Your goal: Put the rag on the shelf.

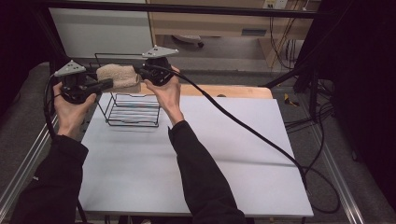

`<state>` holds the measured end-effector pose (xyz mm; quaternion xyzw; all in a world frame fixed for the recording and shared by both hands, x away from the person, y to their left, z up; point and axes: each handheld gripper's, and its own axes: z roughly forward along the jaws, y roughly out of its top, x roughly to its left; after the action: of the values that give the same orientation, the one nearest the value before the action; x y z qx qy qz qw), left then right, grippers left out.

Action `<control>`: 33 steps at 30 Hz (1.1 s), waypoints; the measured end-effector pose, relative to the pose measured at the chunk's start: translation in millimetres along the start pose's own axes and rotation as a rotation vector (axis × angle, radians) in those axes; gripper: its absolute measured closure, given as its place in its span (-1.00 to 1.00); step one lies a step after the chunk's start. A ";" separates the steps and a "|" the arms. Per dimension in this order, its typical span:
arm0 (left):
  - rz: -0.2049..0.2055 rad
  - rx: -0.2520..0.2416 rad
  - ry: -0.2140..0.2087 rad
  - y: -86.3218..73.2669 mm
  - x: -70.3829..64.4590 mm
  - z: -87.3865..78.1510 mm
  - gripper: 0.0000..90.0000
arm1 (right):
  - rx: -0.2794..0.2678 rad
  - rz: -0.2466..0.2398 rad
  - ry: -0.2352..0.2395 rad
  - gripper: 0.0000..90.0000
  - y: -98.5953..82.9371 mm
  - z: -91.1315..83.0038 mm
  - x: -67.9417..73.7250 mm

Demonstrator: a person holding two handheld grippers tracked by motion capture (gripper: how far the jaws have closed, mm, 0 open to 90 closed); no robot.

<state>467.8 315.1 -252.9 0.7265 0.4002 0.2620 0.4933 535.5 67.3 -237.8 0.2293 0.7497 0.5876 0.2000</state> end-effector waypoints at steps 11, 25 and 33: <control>0.006 -0.002 0.034 -7.7 -2.4 6.3 0.86 | -0.001 -0.010 -0.007 1.00 -0.3 -0.5 2.1; -0.002 -0.021 0.041 3.0 -7.8 -21.7 0.43 | -0.023 -0.016 -0.001 0.99 5.1 -8.4 4.0; 0.005 0.015 0.063 -4.3 -9.1 -33.1 0.11 | -0.022 -0.031 0.010 0.88 12.0 -22.3 7.3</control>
<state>435.8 325.0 -244.3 0.7227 0.4155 0.2830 0.4743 518.1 56.3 -221.3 0.2127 0.7476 0.5937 0.2080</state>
